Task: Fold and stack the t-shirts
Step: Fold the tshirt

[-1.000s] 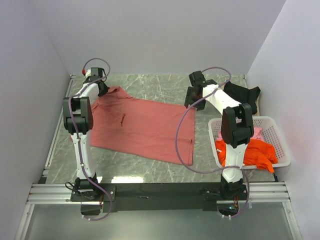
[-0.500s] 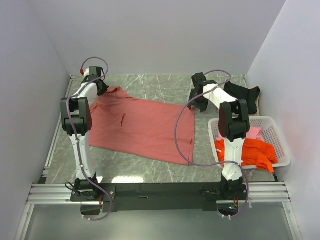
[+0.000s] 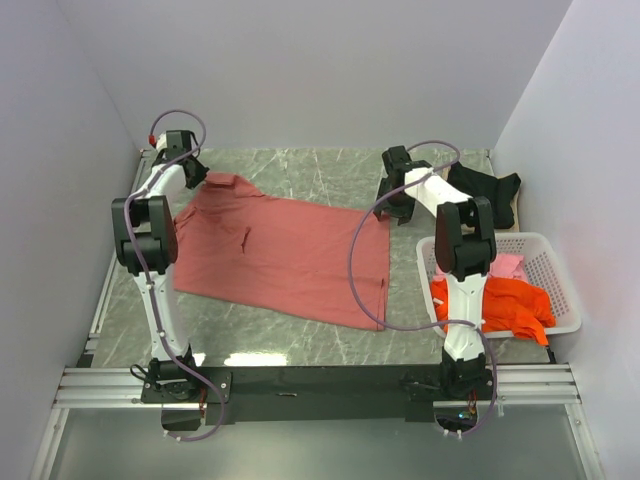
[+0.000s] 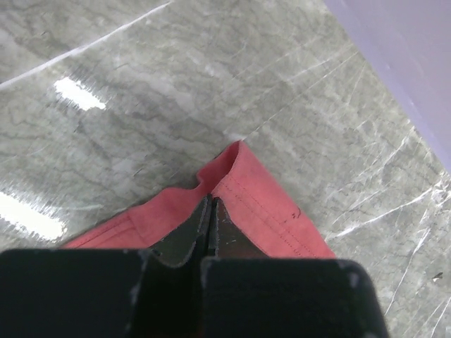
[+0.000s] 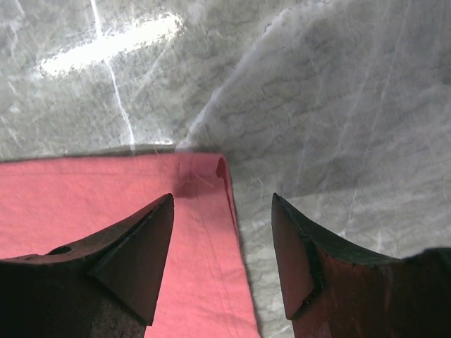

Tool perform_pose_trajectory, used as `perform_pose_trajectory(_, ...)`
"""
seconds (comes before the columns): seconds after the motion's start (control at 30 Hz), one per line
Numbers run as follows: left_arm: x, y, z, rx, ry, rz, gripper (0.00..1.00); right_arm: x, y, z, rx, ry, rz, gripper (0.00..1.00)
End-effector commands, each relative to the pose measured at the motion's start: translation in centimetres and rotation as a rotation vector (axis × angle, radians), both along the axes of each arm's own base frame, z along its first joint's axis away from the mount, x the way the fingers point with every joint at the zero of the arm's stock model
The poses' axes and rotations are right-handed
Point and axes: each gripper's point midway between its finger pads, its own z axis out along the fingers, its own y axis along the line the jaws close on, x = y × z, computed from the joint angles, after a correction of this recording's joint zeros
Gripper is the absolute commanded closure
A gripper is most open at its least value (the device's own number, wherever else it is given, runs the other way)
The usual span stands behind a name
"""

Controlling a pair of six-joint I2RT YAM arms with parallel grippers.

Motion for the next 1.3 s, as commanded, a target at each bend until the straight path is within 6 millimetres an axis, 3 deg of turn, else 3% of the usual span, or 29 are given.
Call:
perform_pose_trajectory(0.0,0.2,0.1,4.0,-0.017,-0.088,0.007,1.0,1.5,-0.1,0.7,0.002,-0.04,-0.019,0.36)
perform_pose_trajectory(0.4,-0.6,0.5,4.6,-0.043,-0.099,0.018,1.0,3.0,1.0,0.8,0.073,-0.068,-0.051,0.43)
perform_pose_trajectory(0.53,-0.8,0.7,4.7,-0.046,-0.099,0.023,1.0,3.1,1.2,-0.1,0.074,-0.046,-0.057,0.47)
perform_pose_trajectory(0.73,-1.3,1.1,5.2,-0.061,-0.104,0.026,1.0,3.3,0.9,-0.2,0.058,-0.047,-0.06,0.65)
perform_pose_trajectory(0.83,-1.6,1.1,5.3,-0.097,-0.108,0.013,1.0,3.2,1.0,-0.2,0.058,-0.046,-0.052,0.84)
perform_pose_trajectory(0.87,-1.7,1.1,5.2,-0.109,-0.105,0.007,1.0,3.3,1.0,-0.1,0.059,-0.049,-0.044,0.99)
perform_pose_trajectory(1.07,-2.6,1.6,5.8,-0.13,-0.107,-0.001,1.0,2.9,1.3,0.4,0.08,-0.064,-0.015,1.0)
perform_pose_trajectory(1.27,-4.2,2.3,7.1,-0.136,-0.119,-0.004,1.0,1.4,1.0,2.6,0.07,-0.086,0.017,1.0)
